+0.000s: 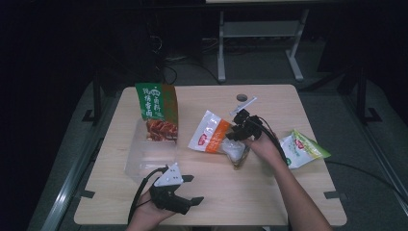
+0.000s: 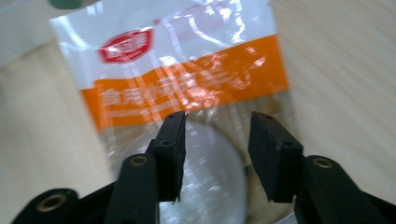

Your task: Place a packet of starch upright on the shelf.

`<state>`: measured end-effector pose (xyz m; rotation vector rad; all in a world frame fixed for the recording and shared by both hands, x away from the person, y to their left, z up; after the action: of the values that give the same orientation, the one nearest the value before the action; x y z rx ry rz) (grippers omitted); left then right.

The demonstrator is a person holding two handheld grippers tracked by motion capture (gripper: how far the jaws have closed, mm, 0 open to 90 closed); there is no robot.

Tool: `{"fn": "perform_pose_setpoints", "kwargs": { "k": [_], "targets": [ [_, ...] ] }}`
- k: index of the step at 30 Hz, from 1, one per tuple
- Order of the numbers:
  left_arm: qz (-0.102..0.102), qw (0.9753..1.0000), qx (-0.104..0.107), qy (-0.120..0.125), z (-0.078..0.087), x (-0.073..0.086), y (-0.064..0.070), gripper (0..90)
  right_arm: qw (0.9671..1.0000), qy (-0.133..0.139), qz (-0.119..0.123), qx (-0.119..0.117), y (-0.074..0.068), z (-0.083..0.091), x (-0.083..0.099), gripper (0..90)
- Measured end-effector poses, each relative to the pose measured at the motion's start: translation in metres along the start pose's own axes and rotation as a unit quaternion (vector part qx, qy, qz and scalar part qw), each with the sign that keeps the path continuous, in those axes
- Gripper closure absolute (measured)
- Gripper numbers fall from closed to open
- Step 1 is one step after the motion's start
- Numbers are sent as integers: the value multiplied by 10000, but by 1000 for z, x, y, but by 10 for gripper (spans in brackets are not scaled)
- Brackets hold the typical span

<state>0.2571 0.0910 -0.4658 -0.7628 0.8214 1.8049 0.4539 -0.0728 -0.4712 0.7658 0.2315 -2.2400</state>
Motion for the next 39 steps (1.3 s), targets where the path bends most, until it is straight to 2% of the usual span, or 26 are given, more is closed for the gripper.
{"fn": "perform_pose_setpoints", "kwargs": {
  "k": [3, 8, 10, 11, 12, 15, 16, 17, 19, 21, 24, 27, 32, 34, 37, 39],
  "targets": [
    [12, 10000, 13, 9, 1, -1, -1, 244, 9999, -84, 51, -30, 10, -9, -7, 490],
    [46, 10000, 45, 36, 0, -1, -2, 244, 9994, -247, 84, -214, 21, -24, -17, 403],
    [34, 10000, 54, 40, 0, -1, -3, 243, 9995, -146, 48, -276, 24, -28, -20, 381],
    [40, 10000, 55, 39, 1, -1, -3, 244, 9990, -317, 32, -319, 27, -32, -19, 354],
    [45, 10000, 55, 31, 1, -1, -3, 243, 9984, -449, 12, -353, 29, -36, -18, 348],
    [60, 10000, 52, 54, 2, -1, -4, 243, 9980, -395, -65, -488, 32, -42, -17, 365],
    [52, 10000, 51, 51, 2, -1, -4, 243, 9970, -488, -98, -594, 32, -45, -13, 394],
    [61, 10000, 49, 48, 2, -1, -4, 243, 9964, -571, -101, -621, 33, -47, -10, 444],
    [82, 9999, 56, 47, 1, -1, -3, 243, 9939, -683, -185, -848, 32, -47, -6, 557],
    [62, 10000, 52, 36, 1, 0, -3, 243, 9948, -679, -195, -729, 36, -42, -4, 704],
    [52, 10000, 58, 20, 0, 0, -1, 243, 9947, -711, -216, -706, 38, -35, -2, 852],
    [38, 10000, 43, 9, 0, 0, -1, 243, 9942, -807, -243, -664, 36, -30, 2, 890],
    [53, 10000, 25, 5, -1, 1, 0, 243, 9949, -770, -272, -589, 32, -20, 10, 896],
    [50, 10000, 20, 5, -1, 1, 0, 243, 9943, -824, -306, -599, 31, -16, 15, 896],
    [27, 10000, 9, -17, -1, 2, 0, 243, 9947, -760, -345, -606, 29, -8, 21, 896],
    [43, 10000, -4, -5, -1, 1, 0, 243, 9937, -803, -389, -685, 27, -4, 27, 896]
  ]
}}
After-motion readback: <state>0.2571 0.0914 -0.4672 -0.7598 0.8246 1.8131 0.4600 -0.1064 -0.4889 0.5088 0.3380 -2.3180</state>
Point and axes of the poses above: each handheld gripper's, and its own axes: z roughly backward along the jaws, x roughly out of its underside, y roughly to its right, the point moved 9 cm from there along -z, roughly forward along the jaws, and after that the axes turned 9 degrees about x, right-handed, at the moved point
